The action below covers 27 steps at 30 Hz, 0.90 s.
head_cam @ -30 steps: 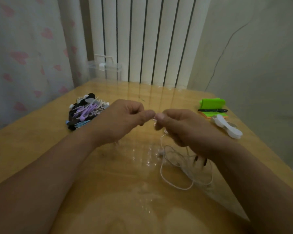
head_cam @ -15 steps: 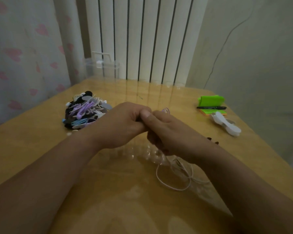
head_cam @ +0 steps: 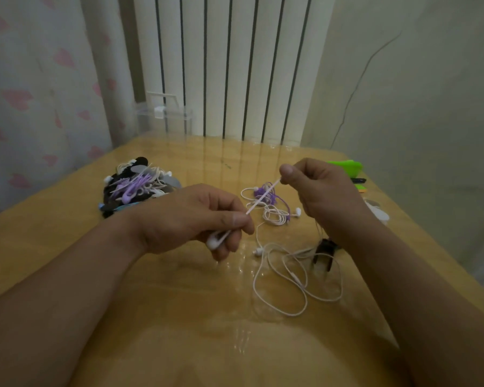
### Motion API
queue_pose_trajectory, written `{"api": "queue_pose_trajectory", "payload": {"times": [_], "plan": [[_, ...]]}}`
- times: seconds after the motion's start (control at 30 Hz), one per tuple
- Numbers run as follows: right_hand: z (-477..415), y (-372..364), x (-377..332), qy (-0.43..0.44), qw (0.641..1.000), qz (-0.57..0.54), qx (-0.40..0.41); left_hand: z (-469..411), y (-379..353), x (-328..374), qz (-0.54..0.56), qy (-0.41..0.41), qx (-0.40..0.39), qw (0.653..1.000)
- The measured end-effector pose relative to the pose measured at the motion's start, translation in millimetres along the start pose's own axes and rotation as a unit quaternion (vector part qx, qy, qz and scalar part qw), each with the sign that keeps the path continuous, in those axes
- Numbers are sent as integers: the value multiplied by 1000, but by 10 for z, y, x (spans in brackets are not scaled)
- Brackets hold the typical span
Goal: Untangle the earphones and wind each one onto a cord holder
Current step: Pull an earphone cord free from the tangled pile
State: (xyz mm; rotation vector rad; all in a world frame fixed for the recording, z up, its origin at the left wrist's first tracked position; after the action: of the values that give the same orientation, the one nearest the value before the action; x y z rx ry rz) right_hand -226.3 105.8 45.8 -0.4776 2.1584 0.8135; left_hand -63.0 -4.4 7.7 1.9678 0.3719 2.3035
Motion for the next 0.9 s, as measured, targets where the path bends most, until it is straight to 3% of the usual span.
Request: {"api": "queue_pose_trajectory", "payload": {"times": [0.13,0.27,0.47,0.63,0.73,0.8,0.9], "plan": [[10,-54,60,-17,1000,11,8,-29,-81,95,124,-63,-39,989],[102,-318,23,-8,998,32,-51,-74,62,136,181,-100,68,976],[224,-682,-225,83,977,108,-163,-25,316,138,64,-132,246,958],[234,-610,-265,87,963,173,-187,17,348,143,-100,-123,310,937],[149,-354,-354,100,974,167,-114,-14,298,120,-191,-87,278,937],[90,-207,-387,109,986,105,-74,-51,176,92,-214,-60,212,952],[69,-141,-378,101,992,2,-75,-57,-59,105,-174,-47,84,980]]}}
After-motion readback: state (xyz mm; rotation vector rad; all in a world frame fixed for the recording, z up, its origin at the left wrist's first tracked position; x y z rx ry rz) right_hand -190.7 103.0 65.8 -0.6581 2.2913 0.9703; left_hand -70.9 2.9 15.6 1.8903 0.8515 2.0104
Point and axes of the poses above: each hand's wrist, its own z-axis away from the middle knuckle, its own y-axis out of the back of the hand, x = y × z, the point moved 8 cm from there along -z, towards the middle knuckle, and after that the axes turned 9 degrees about y, right-handed, at the moved point
